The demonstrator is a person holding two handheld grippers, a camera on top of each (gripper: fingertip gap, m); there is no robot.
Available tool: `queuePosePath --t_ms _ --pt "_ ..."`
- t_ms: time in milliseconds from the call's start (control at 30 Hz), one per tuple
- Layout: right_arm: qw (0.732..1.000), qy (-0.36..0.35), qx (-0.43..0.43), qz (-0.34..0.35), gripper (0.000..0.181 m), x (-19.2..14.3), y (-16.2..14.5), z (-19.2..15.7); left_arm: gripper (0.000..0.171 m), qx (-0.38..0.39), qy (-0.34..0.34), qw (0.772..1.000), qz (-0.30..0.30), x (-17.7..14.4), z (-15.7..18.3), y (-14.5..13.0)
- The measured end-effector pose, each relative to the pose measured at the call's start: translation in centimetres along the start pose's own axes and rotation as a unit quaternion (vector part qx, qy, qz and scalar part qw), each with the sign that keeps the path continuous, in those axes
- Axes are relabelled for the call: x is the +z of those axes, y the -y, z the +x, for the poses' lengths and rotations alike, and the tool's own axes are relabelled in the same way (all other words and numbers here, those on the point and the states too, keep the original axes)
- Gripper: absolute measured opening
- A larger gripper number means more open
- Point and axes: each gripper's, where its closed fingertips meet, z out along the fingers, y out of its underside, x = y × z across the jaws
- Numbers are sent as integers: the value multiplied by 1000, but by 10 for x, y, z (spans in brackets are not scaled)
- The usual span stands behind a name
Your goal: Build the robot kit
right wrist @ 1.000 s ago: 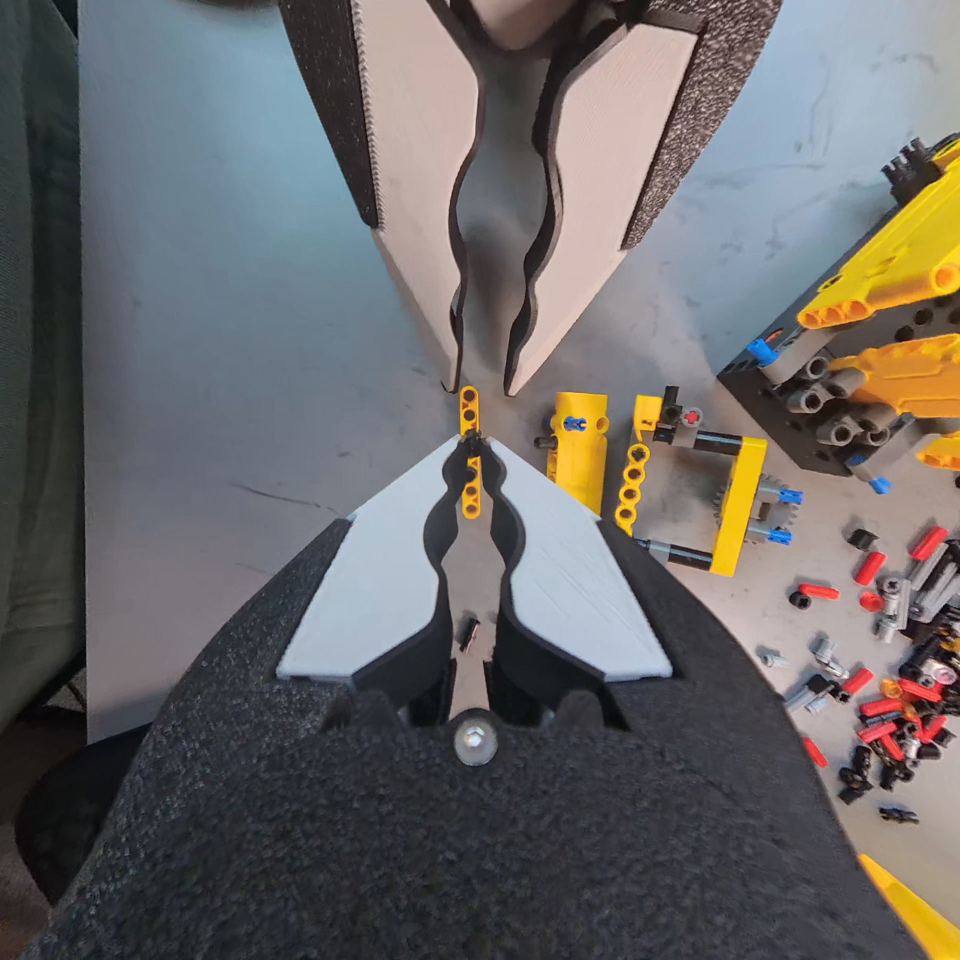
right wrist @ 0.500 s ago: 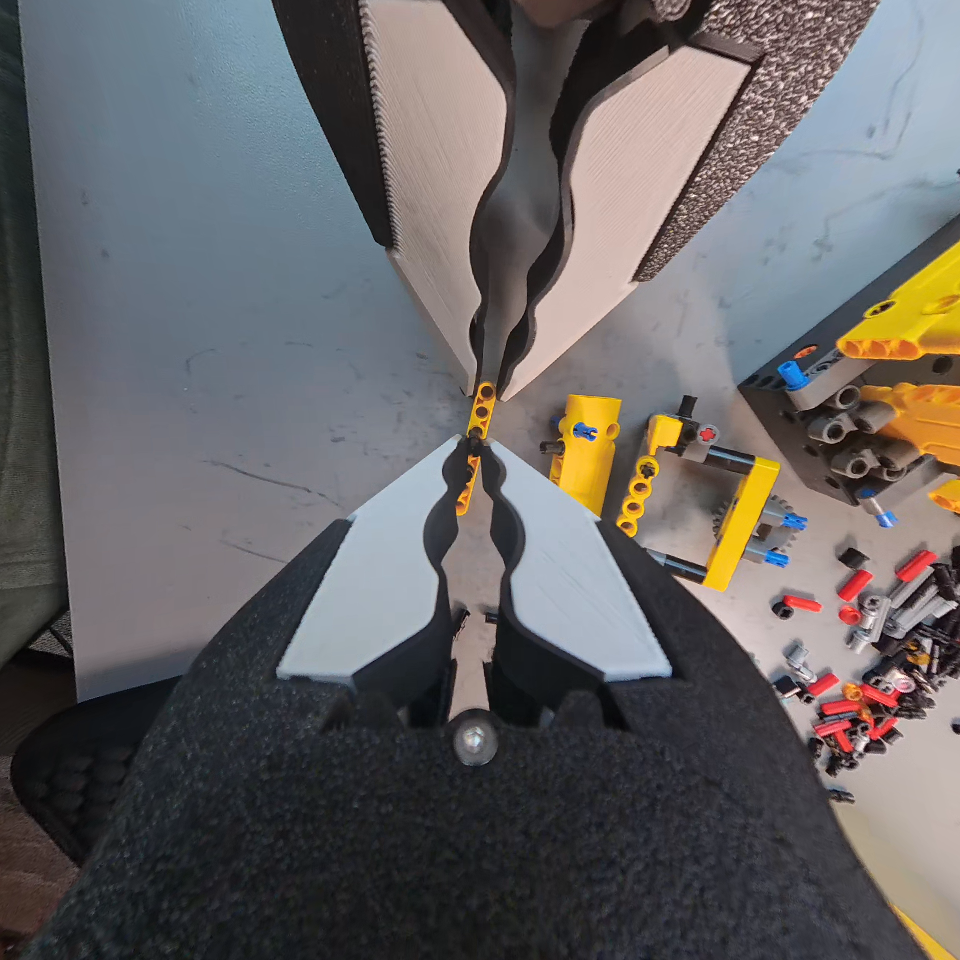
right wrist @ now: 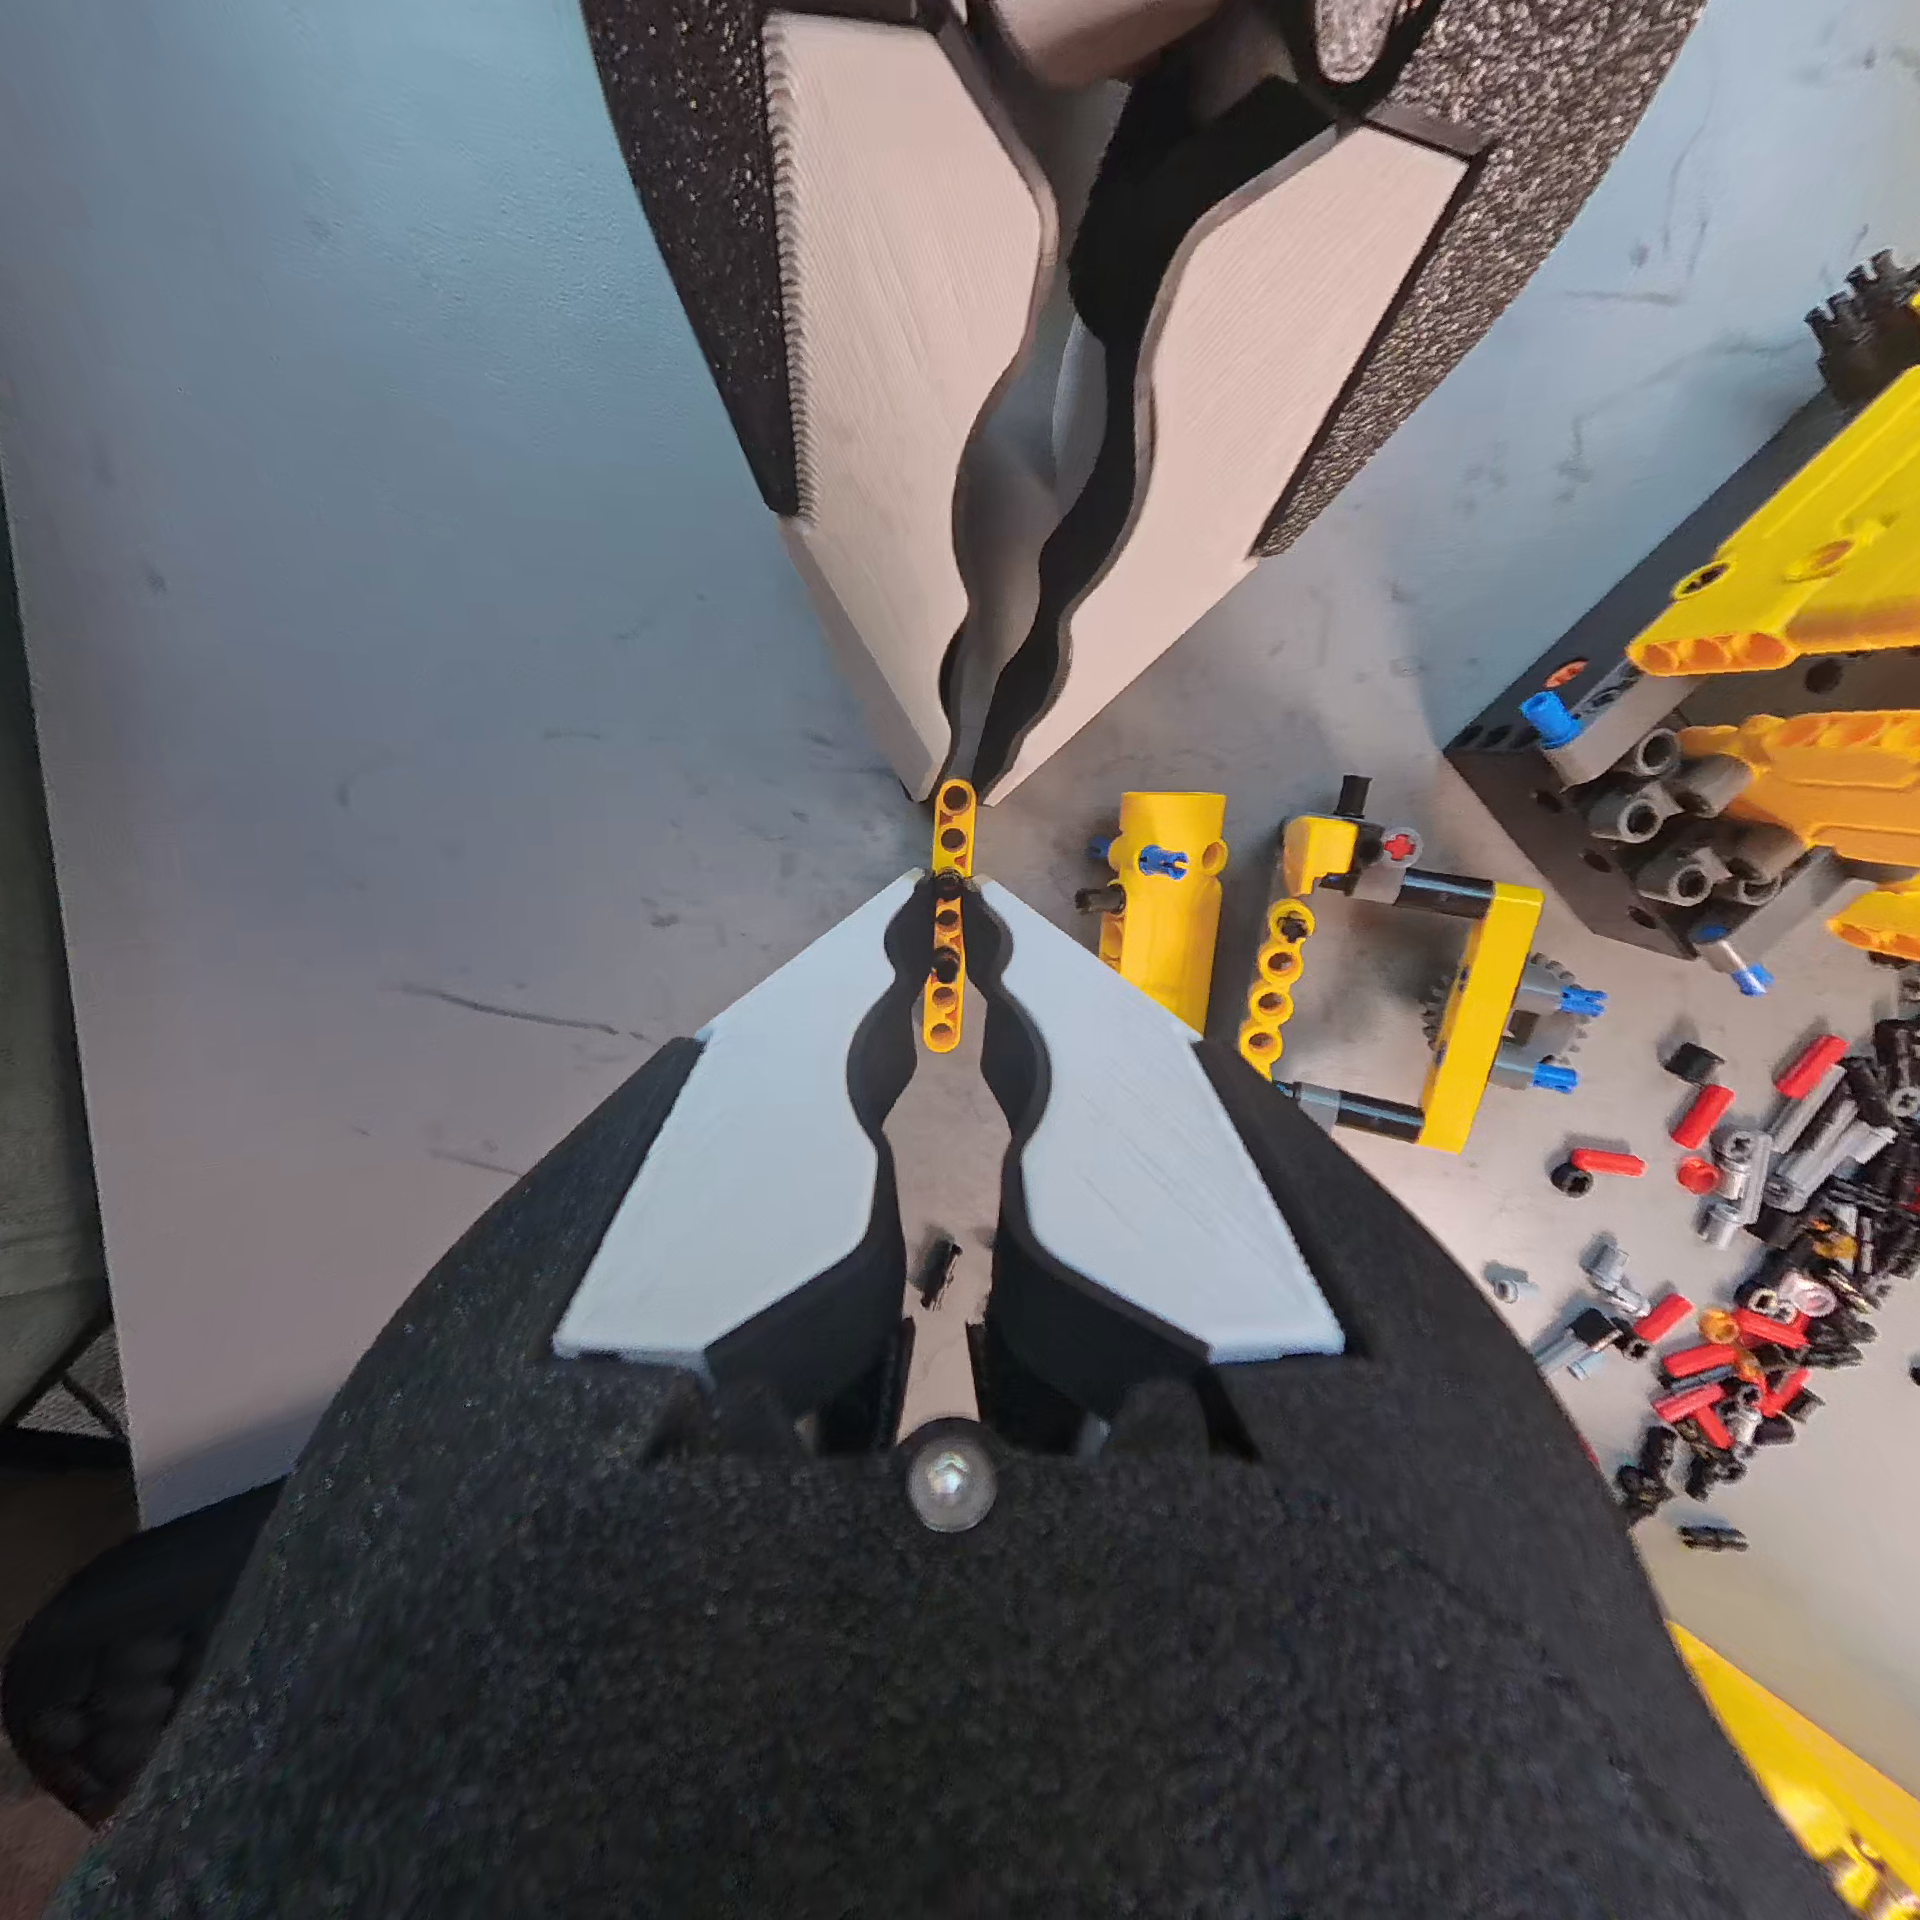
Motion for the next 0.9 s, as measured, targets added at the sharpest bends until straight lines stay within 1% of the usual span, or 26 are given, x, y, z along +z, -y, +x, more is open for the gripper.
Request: queuePosePath --t_ms 133,167,267,467,700,767,900 --pt "1000 -16 5 13 3 1 0 0 7 3 10 1000 0 1 -1 1" --pt "1000 -15 7 6 4 3 -4 0 7 4 11 1000 -1 1 -1 1" --pt "999 -6 19 28 3 3 -3 0 6 2 14 1000 -1 2 -1 1" --pt "995 6 70 72 3 4 -3 1 6 -5 17 1000 -1 2 -1 1" --pt "996 3 60 60 4 3 -3 1 6 -3 19 1000 -1 2 -1 1" --pt "996 4 54 71 16 -2 1 1 6 -5 18 1000 -1 2 -1 0" --pt "996 -11 42 74 18 -7 3 6 6 -6 17 1000 0 2 -1 1"
